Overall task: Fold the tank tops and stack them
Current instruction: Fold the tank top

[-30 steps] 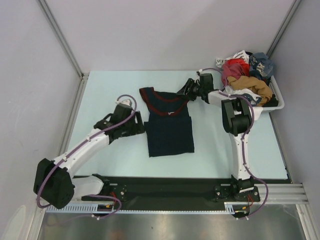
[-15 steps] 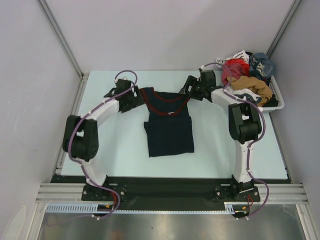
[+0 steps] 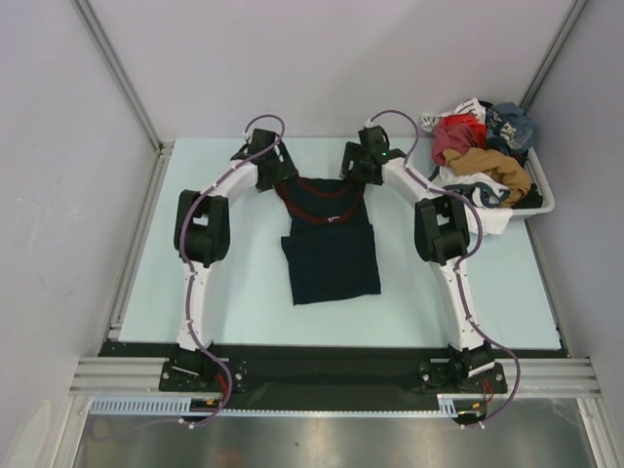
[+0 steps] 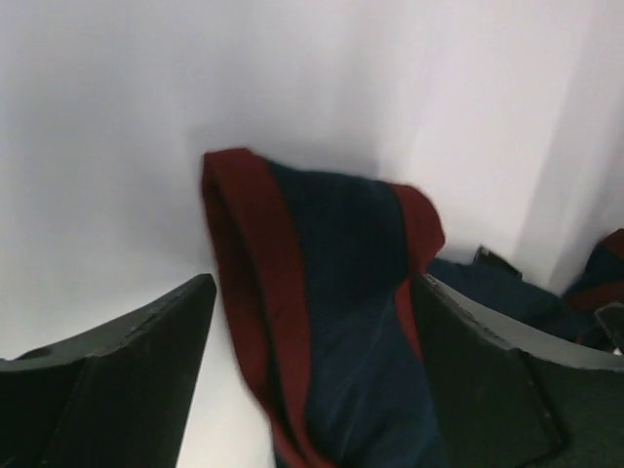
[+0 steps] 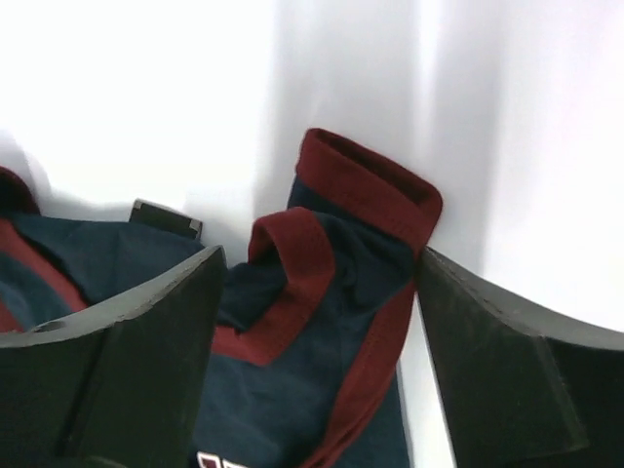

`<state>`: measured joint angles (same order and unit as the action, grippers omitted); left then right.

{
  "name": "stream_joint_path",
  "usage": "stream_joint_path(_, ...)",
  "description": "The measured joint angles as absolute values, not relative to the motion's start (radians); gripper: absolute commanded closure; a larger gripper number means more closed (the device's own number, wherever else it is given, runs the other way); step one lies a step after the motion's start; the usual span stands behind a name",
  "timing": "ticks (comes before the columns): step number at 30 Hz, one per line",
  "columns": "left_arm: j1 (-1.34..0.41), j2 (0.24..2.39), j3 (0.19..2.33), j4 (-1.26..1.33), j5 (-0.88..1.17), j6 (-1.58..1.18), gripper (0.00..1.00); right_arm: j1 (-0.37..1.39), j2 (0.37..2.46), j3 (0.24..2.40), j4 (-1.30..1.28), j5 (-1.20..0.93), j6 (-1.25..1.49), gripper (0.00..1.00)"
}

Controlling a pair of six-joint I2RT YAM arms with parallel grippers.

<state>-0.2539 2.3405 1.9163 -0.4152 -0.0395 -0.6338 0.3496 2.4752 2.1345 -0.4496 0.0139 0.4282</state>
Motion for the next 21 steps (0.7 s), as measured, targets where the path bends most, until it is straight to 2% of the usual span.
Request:
stream_joint_path(2, -0.254, 2.4, 1.981, -0.428, -0.028, -0.649, 0.21, 0.37, 2.514, 2.202, -0.472, 0.049, 0.405, 0.28)
stream_joint_path(3, -0.254, 2.415, 1.996, -0.425, -0.023, -0.656, 0.31, 0.38, 2.523, 2.208, -0.479, 0.06, 0.397, 0.33)
stream_joint_path(4, -0.254, 2.424, 2.018, -0.427, -0.014, -0.664, 0.36, 0.39, 2.527, 2.208, -0.486, 0.067, 0.386, 0.45)
stream_joint_path(5, -0.256, 2.433, 2.033, -0.43, -0.005, -0.669, 0.43, 0.4, 2.531, 2.207, -0.492, 0.075, 0.369, 0.5)
stream_joint_path(6, -0.258, 2.445, 2.049, -0.434, 0.004, -0.675, 0.59, 0.408, 2.532, 2.207, -0.492, 0.075, 0.358, 0.55)
stream_joint_path(7, -0.26, 2.461, 2.066, -0.437, 0.011, -0.68, 0.65, 0.414, 2.532, 2.207, -0.493, 0.07, 0.351, 0.63)
stream_joint_path(9, -0.266, 2.49, 2.088, -0.432, 0.027, -0.686, 0.78, 0.429, 2.532, 2.205, -0.487, 0.039, 0.33, 0.69)
stream_joint_path(11, -0.271, 2.508, 2.115, -0.43, 0.046, -0.68, 0.82, 0.442, 2.529, 2.183, -0.454, -0.001, 0.31, 0.75)
stream_joint_path(15, -0.299, 2.554, 2.181, -0.429, 0.088, -0.673, 0.8, 0.455, 2.498, 2.104, -0.37, -0.072, 0.278, 0.75)
stream_joint_path(17, -0.316, 2.582, 2.223, -0.428, 0.117, -0.669, 0.73, 0.462, 2.493, 2.089, -0.355, -0.099, 0.262, 0.65)
stream_joint_path(18, -0.328, 2.594, 2.239, -0.426, 0.127, -0.665, 0.52, 0.466, 2.493, 2.089, -0.351, -0.107, 0.256, 0.55)
stream_joint_path(20, -0.345, 2.6, 2.256, -0.413, 0.148, -0.657, 0.4, 0.473, 2.493, 2.089, -0.348, -0.115, 0.249, 0.51)
stream_joint_path(21, -0.353, 2.6, 2.263, -0.413, 0.153, -0.652, 0.3, 0.476, 2.493, 2.089, -0.347, -0.115, 0.25, 0.44)
